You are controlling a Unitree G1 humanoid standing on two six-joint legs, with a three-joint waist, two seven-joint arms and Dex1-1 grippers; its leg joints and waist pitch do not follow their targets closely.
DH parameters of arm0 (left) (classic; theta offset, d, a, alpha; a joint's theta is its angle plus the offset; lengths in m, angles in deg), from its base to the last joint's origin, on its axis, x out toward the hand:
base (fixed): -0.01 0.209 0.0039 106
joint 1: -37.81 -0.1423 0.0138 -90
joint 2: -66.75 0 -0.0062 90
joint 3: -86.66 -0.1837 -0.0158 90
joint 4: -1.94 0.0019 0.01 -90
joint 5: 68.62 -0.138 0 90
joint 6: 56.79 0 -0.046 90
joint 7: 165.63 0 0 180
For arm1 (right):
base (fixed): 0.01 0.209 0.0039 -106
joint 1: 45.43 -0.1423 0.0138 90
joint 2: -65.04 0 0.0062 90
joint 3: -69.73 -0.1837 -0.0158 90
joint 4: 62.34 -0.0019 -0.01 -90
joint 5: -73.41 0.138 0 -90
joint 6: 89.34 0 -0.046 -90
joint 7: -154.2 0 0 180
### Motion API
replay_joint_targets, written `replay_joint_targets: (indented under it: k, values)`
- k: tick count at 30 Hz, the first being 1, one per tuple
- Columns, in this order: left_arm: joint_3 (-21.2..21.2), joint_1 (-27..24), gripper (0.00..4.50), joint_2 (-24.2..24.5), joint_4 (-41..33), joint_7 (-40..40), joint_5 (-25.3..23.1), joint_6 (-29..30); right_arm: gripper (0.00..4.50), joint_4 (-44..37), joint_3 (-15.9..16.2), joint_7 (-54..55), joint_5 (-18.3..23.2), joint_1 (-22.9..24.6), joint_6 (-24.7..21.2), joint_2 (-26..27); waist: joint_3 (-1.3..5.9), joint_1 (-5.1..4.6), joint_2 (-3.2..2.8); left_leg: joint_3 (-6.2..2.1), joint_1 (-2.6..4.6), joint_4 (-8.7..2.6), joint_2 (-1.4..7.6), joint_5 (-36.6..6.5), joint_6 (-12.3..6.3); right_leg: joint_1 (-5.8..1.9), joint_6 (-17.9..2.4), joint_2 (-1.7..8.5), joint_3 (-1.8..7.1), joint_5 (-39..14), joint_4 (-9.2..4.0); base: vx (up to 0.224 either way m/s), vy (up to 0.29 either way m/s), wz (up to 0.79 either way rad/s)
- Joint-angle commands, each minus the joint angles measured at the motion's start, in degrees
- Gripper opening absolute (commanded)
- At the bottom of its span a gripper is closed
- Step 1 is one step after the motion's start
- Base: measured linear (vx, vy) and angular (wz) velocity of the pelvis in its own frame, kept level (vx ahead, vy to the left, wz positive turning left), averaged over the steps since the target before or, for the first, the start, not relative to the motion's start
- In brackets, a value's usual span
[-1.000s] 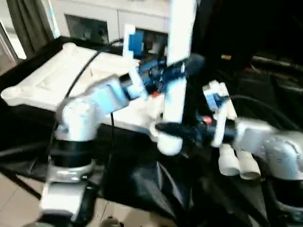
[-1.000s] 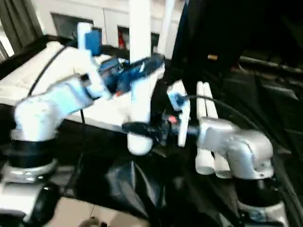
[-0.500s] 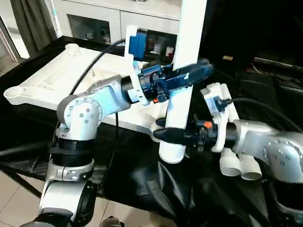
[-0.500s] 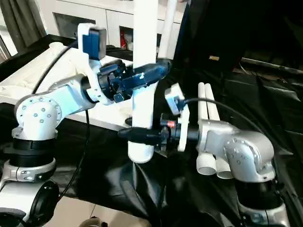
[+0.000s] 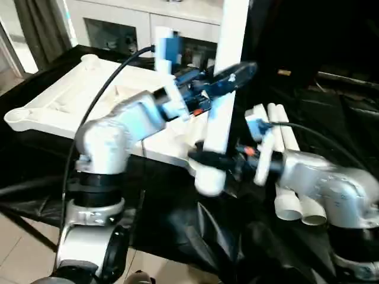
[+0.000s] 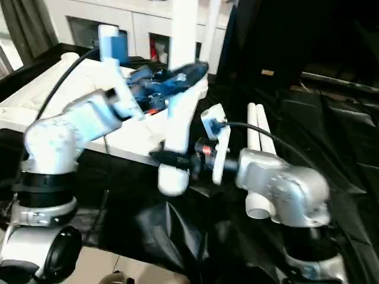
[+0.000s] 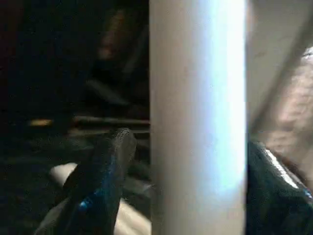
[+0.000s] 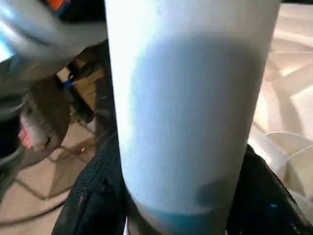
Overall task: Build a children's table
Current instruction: Pick table leg
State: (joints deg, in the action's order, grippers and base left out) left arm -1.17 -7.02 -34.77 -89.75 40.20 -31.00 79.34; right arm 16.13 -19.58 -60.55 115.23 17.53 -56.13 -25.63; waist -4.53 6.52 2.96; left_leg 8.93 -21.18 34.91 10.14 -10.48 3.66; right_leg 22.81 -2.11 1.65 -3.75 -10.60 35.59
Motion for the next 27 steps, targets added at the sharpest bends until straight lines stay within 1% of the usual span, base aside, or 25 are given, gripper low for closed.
replay_joint_targets:
  k: [1,2,3,4,5,6,7,8,9,10,11,12,14,16,17,18,19,20,21,22,24,25,27]
  values:
    - [-0.9,-0.7,3.26,-1.5,-0.9,-4.7,-1.8,0.4,1.96,0.1,-0.5,1.8,-1.2,-1.4,1.7,0.4,4.5,-0.05,-0.02,-0.64,0.19,-3.68,2.73,-4.7,1.1,-3.55,-3.9,6.16,3.41,-14.8,-4.87,0.0,0.0,0.0]
    - [-0.3,-0.8,3.26,-2.6,-1.1,-7.5,-2.0,0.8,1.96,0.4,-0.4,2.5,-1.7,-1.7,2.2,0.7,4.61,0.02,-0.03,-0.66,0.09,-3.63,2.65,-4.2,1.08,-3.68,-4.2,6.07,3.37,-13.5,-4.67,0.0,0.0,0.0]
    - [-0.3,-0.8,2.99,-2.6,-1.1,-7.5,-2.0,0.8,1.96,0.4,-0.4,2.5,-1.7,-1.7,2.2,0.7,4.53,-0.04,0.02,-0.64,0.09,-3.62,2.61,-4.1,0.84,-3.62,-4.5,6.0,3.36,-12.8,-4.77,0.0,0.0,0.0]
    - [0.3,-1.0,2.99,-3.6,-1.2,-10.4,-2.2,1.4,1.96,0.6,-0.2,3.2,-2.6,-2.1,2.9,1.1,4.53,-0.04,0.02,-0.64,0.09,-3.62,2.61,-4.1,0.84,-3.62,-4.5,6.0,3.36,-12.8,-4.77,0.0,0.0,0.0]
    - [0.7,-1.2,2.89,-4.5,-1.5,-12.4,-2.3,1.6,1.96,0.8,0.0,3.6,-3.3,-2.4,3.4,1.3,4.57,-0.04,-0.12,-0.66,0.11,-3.57,2.63,-4.4,0.89,-3.66,-5.0,6.04,3.37,-12.4,-4.66,0.0,0.0,0.0]
    - [1.0,-1.4,2.79,-5.0,-1.8,-13.4,-2.3,1.9,1.96,0.9,0.2,4.0,-3.8,-2.5,3.6,1.4,4.52,-0.1,-0.07,-0.64,0.09,-3.58,2.61,-4.6,0.84,-3.62,-5.0,6.04,3.35,-12.7,-4.74,0.0,0.0,0.0]
    - [1.1,-1.5,2.79,-5.4,-2.0,-14.1,-2.3,2.1,1.96,1.0,0.3,4.2,-4.1,-2.6,3.8,1.5,4.5,-0.09,0.02,-0.61,0.14,-3.54,2.64,-4.9,0.88,-3.63,-5.0,6.06,3.38,-13.2,-4.76,0.0,0.0,0.0]
    - [1.4,-1.8,2.57,-6.2,-2.5,-15.2,-2.6,2.4,1.96,1.2,0.5,4.6,-4.6,-2.9,4.1,1.7,4.46,-0.11,0.03,-0.61,0.1,-3.55,2.56,-4.9,0.75,-3.63,-4.8,6.02,3.34,-13.5,-4.88,0.0,0.0,0.0]
    - [1.9,-1.9,2.51,-7.2,-2.8,-16.7,-3.6,1.9,1.96,1.6,1.0,4.9,-5.5,-3.1,4.6,1.6,4.39,-0.27,0.13,-0.6,0.04,-3.54,2.54,-5.0,0.56,-3.64,-4.6,5.97,3.31,-14.1,-4.98,0.0,0.0,0.0]
    - [1.9,-1.9,2.44,-7.3,-2.8,-16.8,-3.7,1.8,1.96,1.6,1.1,4.9,-5.5,-3.1,4.7,1.6,4.39,-0.27,0.13,-0.6,0.04,-3.54,2.54,-5.0,0.56,-3.64,-4.6,5.97,3.31,-14.1,-4.98,0.0,0.0,0.0]
    - [2.1,-1.9,2.33,-7.4,-2.8,-16.9,-3.6,1.6,1.95,1.6,1.2,5.0,-5.7,-3.1,4.8,1.6,4.34,-0.23,0.16,-0.55,0.09,-3.54,2.46,-5.3,0.37,-3.6,-3.7,5.99,3.34,-15.5,-5.2,0.0,0.0,0.0]
    - [2.4,-1.9,2.21,-7.7,-2.7,-16.9,-3.3,1.3,1.95,1.7,1.3,5.0,-5.8,-3.2,4.9,1.5,4.34,-0.23,0.26,-0.54,0.12,-3.53,2.4,-5.4,0.28,-3.56,-3.3,5.95,3.35,-15.9,-5.28,0.0,0.0,0.0]
    - [3.2,-1.8,2.08,-8.3,-2.6,-17.4,-2.0,1.1,1.95,1.9,1.5,5.0,-6.3,-3.2,5.1,1.5,4.42,-0.24,0.09,-0.63,0.12,-3.54,2.45,-5.1,0.23,-3.48,-2.8,5.85,3.3,-15.6,-5.19,0.0,0.0,0.0]
    - [3.3,-1.8,2.04,-8.4,-2.8,-17.1,-1.0,1.2,1.95,1.9,1.6,5.0,-6.5,-3.2,5.1,1.5,4.47,-0.25,-0.1,-0.68,0.19,-3.56,2.52,-5.1,0.19,-3.41,-3.0,5.89,3.28,-14.9,-5.17,0.0,0.0,0.0]
    - [3.4,-1.9,1.96,-8.7,-3.2,-16.6,0.2,1.5,1.95,2.0,1.6,5.0,-6.8,-3.3,5.2,1.6,4.58,-0.27,-0.03,-0.71,0.19,-3.56,2.58,-4.8,0.22,-3.47,-3.5,5.82,3.27,-13.6,-4.93,0.0,0.0,0.0]
    - [3.4,-1.9,1.95,-8.7,-3.2,-16.6,0.2,1.5,1.95,2.0,1.6,5.0,-6.8,-3.3,5.2,1.6,4.6,-0.27,-0.05,-0.71,0.16,-3.57,2.58,-4.6,0.17,-3.51,-3.7,5.85,3.27,-12.9,-4.9,0.0,0.0,0.0]
    - [3.5,-1.9,1.95,-8.7,-3.3,-16.0,0.8,1.6,1.95,2.0,1.4,5.1,-6.7,-3.4,5.1,1.7,4.62,-0.34,-0.15,-0.74,0.19,-3.6,2.67,-4.4,0.09,-3.5,-4.2,5.84,3.26,-11.8,-4.8,0.0,0.0,0.0]
    - [3.7,-1.9,1.93,-8.9,-3.5,-15.7,1.0,1.8,2.3,2.1,1.3,5.1,-6.7,-3.5,5.0,1.8,4.64,-0.33,-0.19,-0.73,0.25,-3.58,2.71,-4.3,0.05,-3.48,-4.7,5.87,3.25,-11.1,-4.74,0.0,0.0,0.0]
    - [3.8,-2.0,1.93,-9.1,-3.6,-14.8,1.5,1.9,2.51,2.2,0.6,4.9,-5.8,-3.6,4.4,2.0,4.63,-0.41,-0.16,-0.7,0.22,-3.6,2.72,-4.3,0.02,-3.51,-5.0,5.89,3.26,-10.8,-4.74,0.0,0.0,0.0]
    - [3.8,-2.1,1.91,-8.9,-3.8,-13.4,2.2,2.0,2.65,2.1,-0.2,4.4,-4.7,-3.6,3.7,1.9,4.67,-0.39,-0.07,-0.64,0.27,-3.56,2.7,-4.4,-0.14,-3.57,-5.3,5.93,3.3,-10.6,-4.71,0.0,0.0,0.0]
    - [3.7,-2.2,1.9,-8.2,-3.9,-10.4,3.5,2.0,2.67,1.7,-0.9,3.0,-3.1,-3.5,2.4,1.1,4.62,-0.29,-0.04,-0.59,0.26,-3.59,2.67,-4.1,-0.32,-3.57,-5.5,5.93,3.32,-10.5,-4.73,0.0,0.0,0.0]
    - [3.6,-2.2,1.89,-7.8,-3.9,-9.2,4.0,2.0,2.95,1.5,-0.9,2.4,-2.6,-3.4,2.1,0.6,4.63,-0.21,-0.02,-0.55,0.27,-3.57,2.62,-4.2,-0.49,-3.62,-5.5,5.95,3.33,-10.7,-4.76,0.0,0.0,0.0]
    - [3.1,-2.1,1.88,-6.6,-4.1,-7.0,4.7,2.4,3.09,1.2,-0.8,1.0,-2.0,-3.3,1.4,-0.3,4.57,-0.21,0.0,-0.57,0.2,-3.62,2.66,-3.9,-0.55,-3.61,-5.3,5.92,3.33,-10.6,-4.68,0.0,0.0,0.0]
